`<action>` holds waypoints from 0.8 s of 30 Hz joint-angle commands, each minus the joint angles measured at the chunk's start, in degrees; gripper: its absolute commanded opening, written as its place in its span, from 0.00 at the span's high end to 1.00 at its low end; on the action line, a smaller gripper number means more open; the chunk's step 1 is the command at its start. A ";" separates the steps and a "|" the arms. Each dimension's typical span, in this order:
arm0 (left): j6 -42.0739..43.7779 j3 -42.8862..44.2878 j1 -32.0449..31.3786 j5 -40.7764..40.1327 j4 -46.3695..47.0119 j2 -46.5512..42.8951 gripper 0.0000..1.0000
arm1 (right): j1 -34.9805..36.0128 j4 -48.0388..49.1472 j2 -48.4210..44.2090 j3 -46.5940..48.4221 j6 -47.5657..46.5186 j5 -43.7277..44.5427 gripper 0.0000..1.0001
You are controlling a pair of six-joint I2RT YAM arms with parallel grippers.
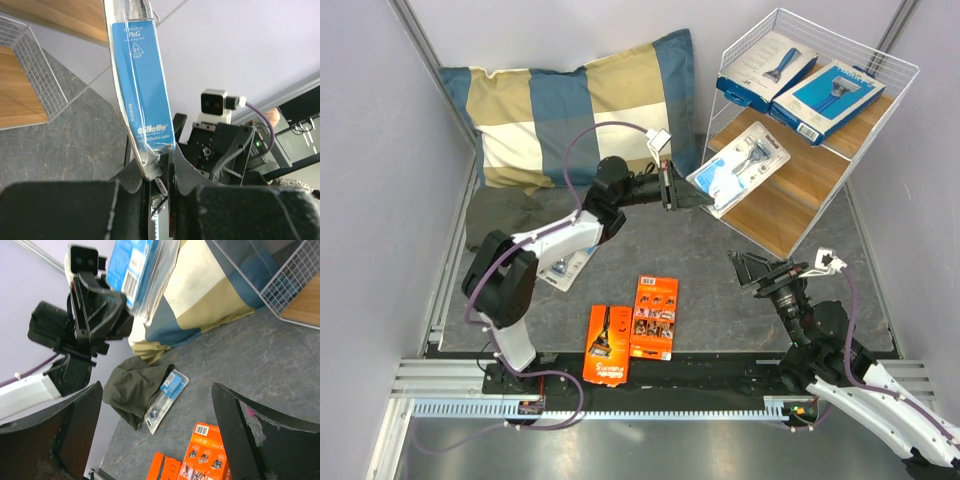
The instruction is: Place and organize the shaving razors onto the shelf
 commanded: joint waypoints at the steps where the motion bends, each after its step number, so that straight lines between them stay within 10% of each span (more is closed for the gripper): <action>1: -0.78 9.22 0.21 1.34 -3.57 4.47 0.98 | -0.02 -5.81 -1.24 -0.24 2.80 1.23 0.02; 24: -8.26 40.95 0.47 -0.51 -13.50 24.25 0.98 | -0.02 -16.62 -3.35 0.37 7.55 3.34 0.02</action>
